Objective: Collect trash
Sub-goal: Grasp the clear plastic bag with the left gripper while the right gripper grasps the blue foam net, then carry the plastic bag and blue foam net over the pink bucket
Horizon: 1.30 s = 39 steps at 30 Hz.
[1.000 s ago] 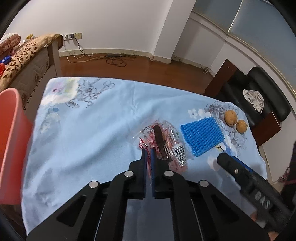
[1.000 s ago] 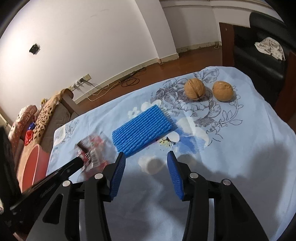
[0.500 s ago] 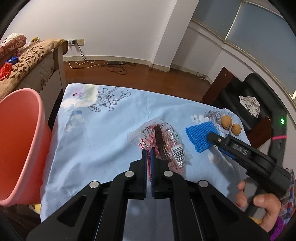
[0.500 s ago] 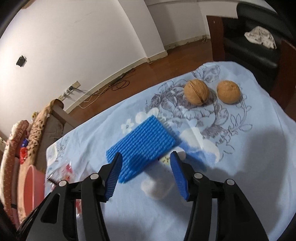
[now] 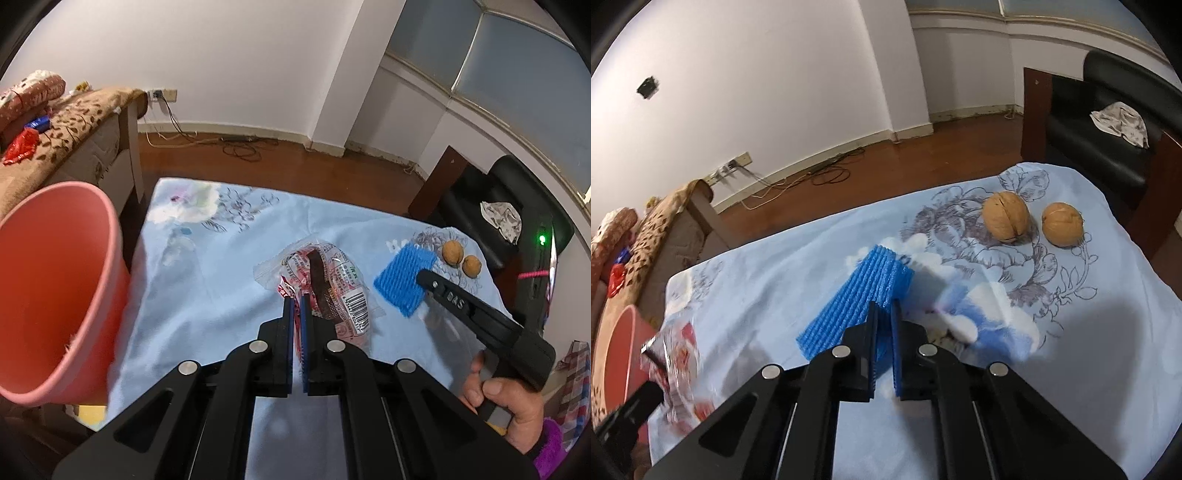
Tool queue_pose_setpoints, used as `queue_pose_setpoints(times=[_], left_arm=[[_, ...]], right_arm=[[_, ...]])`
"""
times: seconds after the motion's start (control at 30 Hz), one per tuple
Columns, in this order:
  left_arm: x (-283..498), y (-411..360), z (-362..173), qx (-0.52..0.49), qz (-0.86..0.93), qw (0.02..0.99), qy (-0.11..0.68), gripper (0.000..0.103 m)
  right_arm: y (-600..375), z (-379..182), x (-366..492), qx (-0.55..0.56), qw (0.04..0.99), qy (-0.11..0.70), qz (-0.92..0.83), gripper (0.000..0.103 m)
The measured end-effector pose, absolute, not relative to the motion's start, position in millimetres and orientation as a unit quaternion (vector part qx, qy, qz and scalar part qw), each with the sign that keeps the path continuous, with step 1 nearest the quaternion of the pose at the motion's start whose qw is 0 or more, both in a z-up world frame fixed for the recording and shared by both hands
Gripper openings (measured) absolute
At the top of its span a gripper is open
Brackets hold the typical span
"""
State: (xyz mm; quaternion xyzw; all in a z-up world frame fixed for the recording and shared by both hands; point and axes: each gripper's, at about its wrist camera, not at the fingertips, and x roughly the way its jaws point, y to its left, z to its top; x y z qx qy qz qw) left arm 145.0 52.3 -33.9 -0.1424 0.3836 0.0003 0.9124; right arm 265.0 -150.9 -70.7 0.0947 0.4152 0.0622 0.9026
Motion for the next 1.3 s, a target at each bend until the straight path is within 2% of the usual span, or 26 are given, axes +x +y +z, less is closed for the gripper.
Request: queue_pose_setpoints(times=[0.67, 1.3], left_arm=[[99.0, 96.1, -4.1, -0.154, 0.040, 0.926, 0.343, 0.002], [61.4, 129.1, 15.7, -0.155, 0.075, 0.937, 0.304, 0.002]], right_arm=[[-112.9, -4.0, 190.4, 0.060, 0.916, 0.371, 0.141, 0.005], [-57.7, 30.5, 151.4, 0.021, 0.919, 0.344, 0.189, 0.006]])
